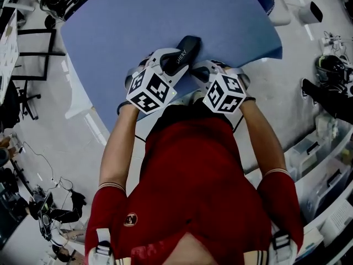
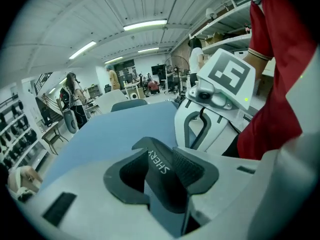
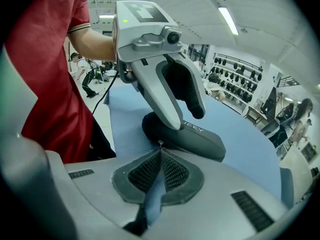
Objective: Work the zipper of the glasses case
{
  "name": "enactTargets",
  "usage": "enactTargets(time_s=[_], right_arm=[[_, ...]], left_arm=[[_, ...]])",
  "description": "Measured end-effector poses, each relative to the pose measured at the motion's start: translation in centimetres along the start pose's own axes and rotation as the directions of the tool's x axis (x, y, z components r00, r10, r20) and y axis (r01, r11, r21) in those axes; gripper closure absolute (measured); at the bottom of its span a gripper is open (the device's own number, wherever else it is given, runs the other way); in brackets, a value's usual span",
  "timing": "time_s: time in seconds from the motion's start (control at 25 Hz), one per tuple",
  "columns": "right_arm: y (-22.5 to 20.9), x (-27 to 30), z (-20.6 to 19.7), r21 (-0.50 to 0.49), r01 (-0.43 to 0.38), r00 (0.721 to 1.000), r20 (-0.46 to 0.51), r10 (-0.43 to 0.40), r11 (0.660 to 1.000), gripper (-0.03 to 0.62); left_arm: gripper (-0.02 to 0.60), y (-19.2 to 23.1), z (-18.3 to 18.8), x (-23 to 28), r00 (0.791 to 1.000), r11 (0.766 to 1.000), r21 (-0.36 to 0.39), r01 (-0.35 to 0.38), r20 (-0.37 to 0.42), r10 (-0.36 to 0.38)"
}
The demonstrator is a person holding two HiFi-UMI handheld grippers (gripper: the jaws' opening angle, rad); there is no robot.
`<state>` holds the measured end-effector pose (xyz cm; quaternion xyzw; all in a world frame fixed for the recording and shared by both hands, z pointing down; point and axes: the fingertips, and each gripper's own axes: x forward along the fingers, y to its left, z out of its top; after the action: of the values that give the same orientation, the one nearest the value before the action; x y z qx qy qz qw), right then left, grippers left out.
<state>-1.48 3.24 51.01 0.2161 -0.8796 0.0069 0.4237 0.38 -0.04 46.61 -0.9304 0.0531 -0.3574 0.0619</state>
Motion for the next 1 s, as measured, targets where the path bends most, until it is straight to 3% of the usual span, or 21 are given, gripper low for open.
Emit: enactTargets(time_s=[0.32, 0.44, 0.52, 0.6, 0.68, 0.84, 1.0], right_arm=[[-1.7, -2.0, -2.9, -0.038, 0.016, 1.0, -0.022, -0.017, 0.999, 0.594], [-2.8, -2.0, -3.4, -0.055, 0.021, 0.999, -0.042, -0.024, 0.998, 0.594], [-3.4, -2.1, -3.7, -0.058, 0.024, 0.998, -0.057, -0.027, 0.998, 0.594], [-3.9, -2.3, -3.9, -0.058, 0.028, 0.997, -0.071, -0.032, 0.998, 0.594], [-4.5, -2.4, -4.0, -0.051, 0.037, 0.996, -0.082, -0.041, 0.998, 0.594], [-5.2, -2.3, -3.9, -0.029, 0.059, 0.994, -0.093, -0.062, 0.998, 0.594], [-5.5, -2.6, -4.1, -0.043, 0.065, 0.99, -0.119, -0.069, 0.997, 0.594]], left_arm=[[0.446, -0.4, 0.2, -0.5, 0.994, 0.981, 0.178, 0.076, -0.094, -0.059], [0.446, 0.6, 0.0, -0.6, 0.986, 0.947, 0.301, 0.112, -0.153, -0.068], [0.446, 1.0, 0.1, -0.5, 0.978, 0.905, 0.398, 0.149, -0.192, -0.077], [0.446, 1.4, 0.3, -0.3, 0.97, 0.851, 0.489, 0.191, -0.224, -0.089], [0.446, 1.7, 0.4, 0.1, 0.96, 0.78, 0.579, 0.235, -0.262, -0.095], [0.446, 2.1, 0.4, 1.0, 0.936, 0.6, 0.727, 0.334, -0.331, -0.119], [0.42, 1.4, 0.8, 1.6, 0.9, 0.407, 0.803, 0.435, -0.399, -0.175]])
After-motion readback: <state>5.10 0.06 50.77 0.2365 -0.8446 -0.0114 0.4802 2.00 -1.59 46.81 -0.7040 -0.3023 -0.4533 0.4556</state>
